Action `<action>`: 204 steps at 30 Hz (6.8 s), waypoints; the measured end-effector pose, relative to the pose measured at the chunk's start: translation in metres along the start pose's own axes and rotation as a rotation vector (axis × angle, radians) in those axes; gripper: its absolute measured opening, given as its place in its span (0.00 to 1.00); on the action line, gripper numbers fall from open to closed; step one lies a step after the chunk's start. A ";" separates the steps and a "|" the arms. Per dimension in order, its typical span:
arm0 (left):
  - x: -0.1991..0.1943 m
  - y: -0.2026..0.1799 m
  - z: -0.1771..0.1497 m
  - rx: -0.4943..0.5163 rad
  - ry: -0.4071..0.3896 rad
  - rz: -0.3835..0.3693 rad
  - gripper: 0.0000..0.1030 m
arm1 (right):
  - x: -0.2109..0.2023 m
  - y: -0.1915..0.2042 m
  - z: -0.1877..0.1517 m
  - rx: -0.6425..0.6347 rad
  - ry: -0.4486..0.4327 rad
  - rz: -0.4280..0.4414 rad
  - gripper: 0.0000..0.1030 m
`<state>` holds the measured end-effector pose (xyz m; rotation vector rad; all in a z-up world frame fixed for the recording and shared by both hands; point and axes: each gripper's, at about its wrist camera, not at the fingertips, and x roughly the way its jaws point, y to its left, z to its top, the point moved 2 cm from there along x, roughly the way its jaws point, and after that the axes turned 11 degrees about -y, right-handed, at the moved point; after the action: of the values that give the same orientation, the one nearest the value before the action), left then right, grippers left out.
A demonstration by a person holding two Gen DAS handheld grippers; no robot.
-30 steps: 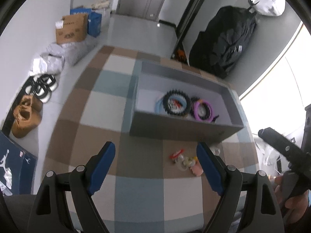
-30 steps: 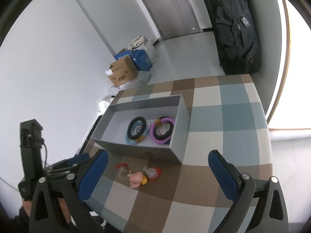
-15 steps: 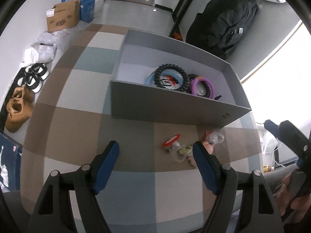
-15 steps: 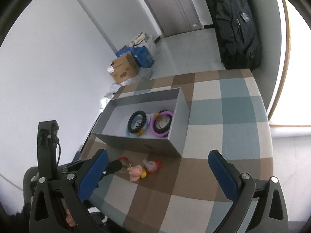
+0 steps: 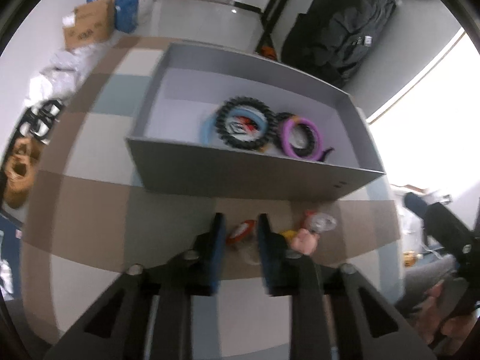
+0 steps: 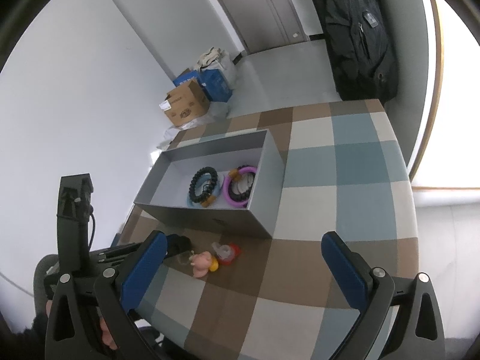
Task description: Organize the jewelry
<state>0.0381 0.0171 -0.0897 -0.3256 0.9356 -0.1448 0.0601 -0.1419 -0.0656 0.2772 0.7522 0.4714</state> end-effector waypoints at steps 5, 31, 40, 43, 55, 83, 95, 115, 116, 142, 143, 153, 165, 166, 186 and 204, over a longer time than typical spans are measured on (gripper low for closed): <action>-0.001 -0.003 0.003 0.025 -0.004 -0.013 0.13 | 0.004 -0.001 -0.001 0.010 0.014 0.002 1.00; -0.037 0.008 0.034 -0.191 -0.135 -0.215 0.13 | 0.041 0.003 -0.023 0.100 0.162 0.070 0.65; -0.043 0.014 0.034 -0.197 -0.147 -0.224 0.13 | 0.058 0.012 -0.026 0.091 0.192 0.041 0.45; -0.044 0.018 0.034 -0.210 -0.142 -0.228 0.13 | 0.062 0.014 -0.028 0.090 0.202 0.033 0.42; -0.044 0.017 0.033 -0.196 -0.137 -0.224 0.13 | 0.071 0.014 -0.025 0.103 0.201 0.025 0.20; -0.044 0.014 0.034 -0.169 -0.156 -0.195 0.13 | 0.024 0.019 -0.008 0.088 0.075 0.122 0.17; -0.043 0.002 0.048 -0.137 -0.211 -0.209 0.13 | 0.009 0.031 0.015 0.097 0.003 0.209 0.17; -0.012 -0.013 0.077 -0.122 -0.190 -0.215 0.13 | 0.034 0.022 0.057 0.119 -0.042 0.200 0.17; -0.011 -0.013 0.077 -0.120 -0.191 -0.213 0.13 | 0.036 0.021 0.059 0.116 -0.042 0.195 0.17; 0.007 -0.012 0.083 -0.165 -0.122 -0.222 0.16 | 0.058 0.005 0.056 0.156 0.016 0.151 0.19; 0.007 -0.011 0.084 -0.174 -0.121 -0.231 0.18 | 0.057 0.004 0.056 0.161 0.007 0.150 0.20; -0.001 -0.004 0.085 -0.271 -0.121 -0.337 0.73 | 0.032 -0.008 0.068 0.222 -0.103 0.174 0.71; -0.010 -0.007 0.078 -0.179 -0.163 -0.204 0.74 | 0.027 -0.016 0.062 0.218 -0.092 0.138 0.92; -0.012 -0.008 0.078 -0.168 -0.169 -0.196 0.74 | 0.026 -0.017 0.061 0.218 -0.091 0.138 0.92; -0.035 -0.008 0.056 -0.009 -0.251 0.025 0.74 | 0.008 -0.012 0.030 0.151 -0.054 0.047 1.00; -0.045 0.004 0.020 0.018 -0.213 0.023 0.86 | 0.013 0.016 -0.018 -0.036 0.099 0.063 1.00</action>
<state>0.0278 0.0369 -0.0451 -0.3075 0.7266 -0.0952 0.0504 -0.1198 -0.0799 0.2458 0.8327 0.5607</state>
